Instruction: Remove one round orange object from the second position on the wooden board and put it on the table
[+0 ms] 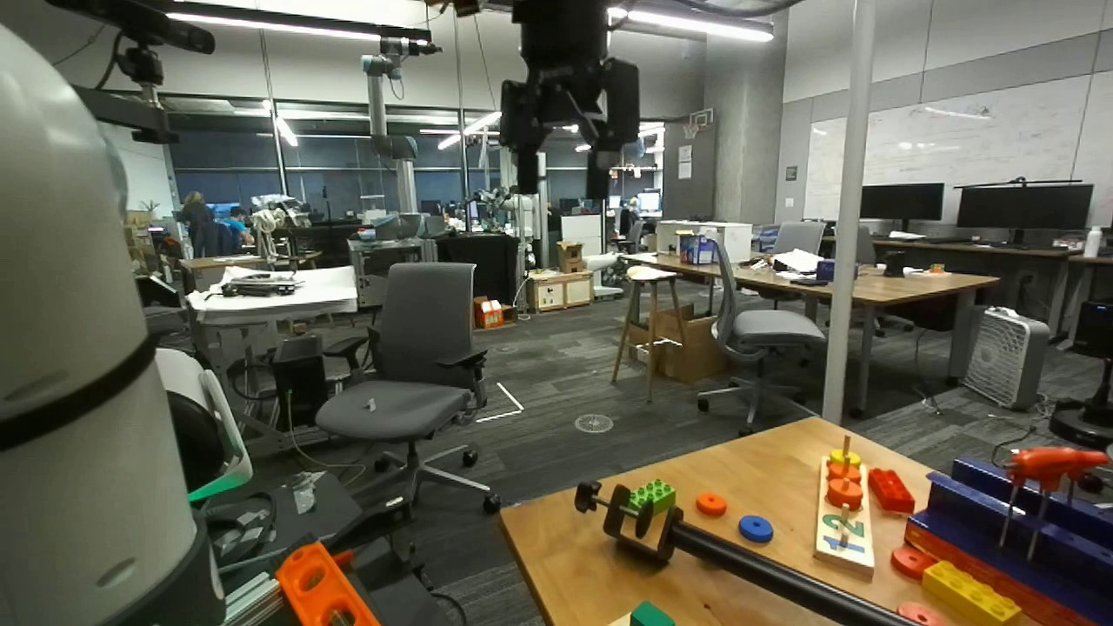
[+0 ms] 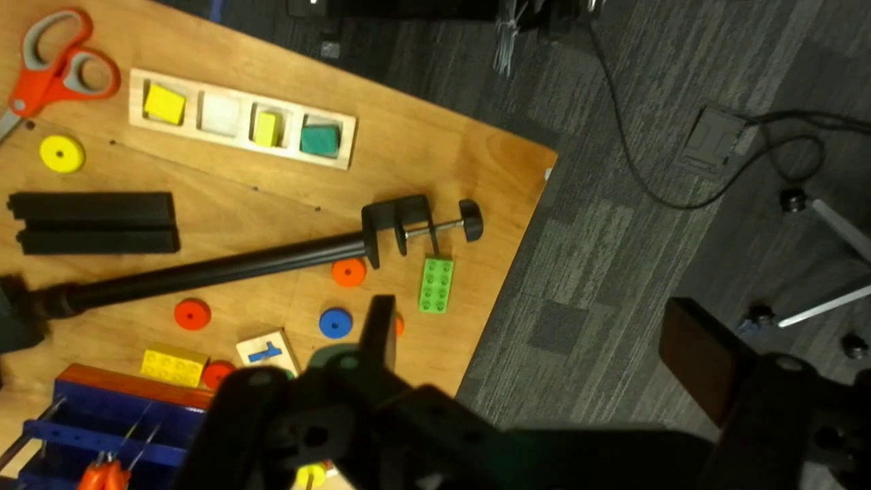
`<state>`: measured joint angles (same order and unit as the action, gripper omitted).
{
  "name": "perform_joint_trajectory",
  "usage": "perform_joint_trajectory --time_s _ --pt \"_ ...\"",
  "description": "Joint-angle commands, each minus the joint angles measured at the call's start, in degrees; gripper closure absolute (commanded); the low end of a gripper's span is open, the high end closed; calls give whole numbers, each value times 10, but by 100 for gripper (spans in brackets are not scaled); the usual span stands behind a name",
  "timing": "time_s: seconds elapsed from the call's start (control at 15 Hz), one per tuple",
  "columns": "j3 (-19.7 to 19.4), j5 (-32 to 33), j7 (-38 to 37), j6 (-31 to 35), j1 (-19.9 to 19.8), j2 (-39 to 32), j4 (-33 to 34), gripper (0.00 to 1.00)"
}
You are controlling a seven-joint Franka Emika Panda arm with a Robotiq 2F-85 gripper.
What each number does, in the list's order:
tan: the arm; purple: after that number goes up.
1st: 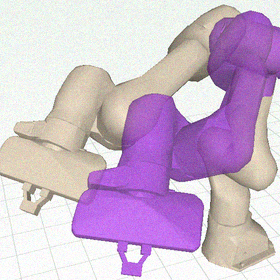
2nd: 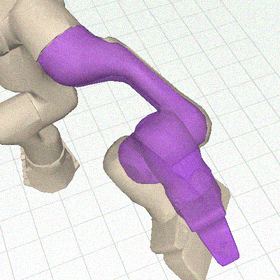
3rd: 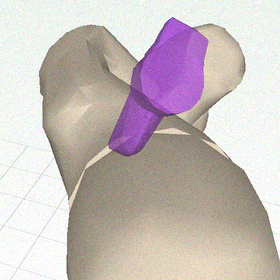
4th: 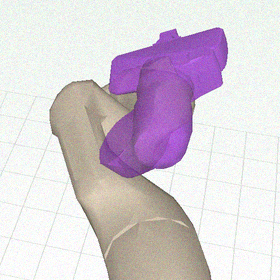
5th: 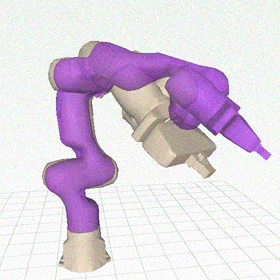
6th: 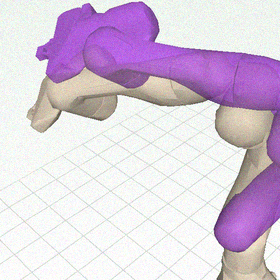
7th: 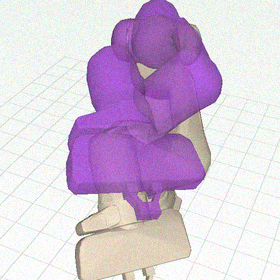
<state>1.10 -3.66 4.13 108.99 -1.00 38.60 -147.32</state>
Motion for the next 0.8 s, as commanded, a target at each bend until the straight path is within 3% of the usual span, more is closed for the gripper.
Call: perform_joint_trajectory --time_s 0.0,0.27,0.33,0.73 --pt "-19 -29 2 -83 25 80 -18 0" --pt "-16 -40 -10 -154 27 129 -19 0" --pt "-14 -24 -2 -132 23 93 -10 0" --pt "-14 -25 -2 -148 23 117 -17 0"
